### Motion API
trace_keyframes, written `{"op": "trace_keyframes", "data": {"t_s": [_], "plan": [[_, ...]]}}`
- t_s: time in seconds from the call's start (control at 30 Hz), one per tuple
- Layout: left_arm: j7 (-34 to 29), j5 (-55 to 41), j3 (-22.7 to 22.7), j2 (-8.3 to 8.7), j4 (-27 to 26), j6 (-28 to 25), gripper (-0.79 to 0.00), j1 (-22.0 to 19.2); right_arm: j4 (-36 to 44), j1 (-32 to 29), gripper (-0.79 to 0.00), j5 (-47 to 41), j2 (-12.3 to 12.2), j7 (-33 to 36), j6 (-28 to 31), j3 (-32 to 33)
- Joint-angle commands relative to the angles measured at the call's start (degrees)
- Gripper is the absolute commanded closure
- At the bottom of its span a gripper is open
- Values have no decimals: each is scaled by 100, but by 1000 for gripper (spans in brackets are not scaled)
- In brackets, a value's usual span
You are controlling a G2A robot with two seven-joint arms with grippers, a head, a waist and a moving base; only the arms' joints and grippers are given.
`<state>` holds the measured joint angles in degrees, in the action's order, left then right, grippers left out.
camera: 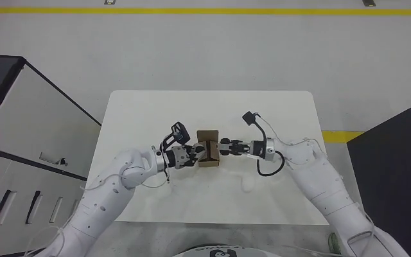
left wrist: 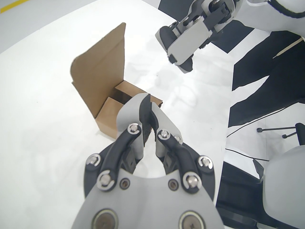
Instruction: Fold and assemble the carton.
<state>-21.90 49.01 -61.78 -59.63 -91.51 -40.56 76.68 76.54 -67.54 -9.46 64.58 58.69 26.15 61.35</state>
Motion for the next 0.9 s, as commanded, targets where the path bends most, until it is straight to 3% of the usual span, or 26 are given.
{"op": "trace_keyframes", "data": {"t_s": [0.0,0.5,0.73,0.87], "plan": [[-1,12,-58,20,-89,1,-785,78,53,-67,-767,-90,-30,37,20,104],[106,-82,-190,59,-257,-69,-785,254,227,-220,-785,-440,-68,119,132,233],[738,-571,-412,121,-72,-787,-785,677,335,-322,-785,-1407,-173,708,533,675],[892,-547,-453,125,-53,-827,-785,725,321,-296,-785,-1656,-179,868,566,708]]}}
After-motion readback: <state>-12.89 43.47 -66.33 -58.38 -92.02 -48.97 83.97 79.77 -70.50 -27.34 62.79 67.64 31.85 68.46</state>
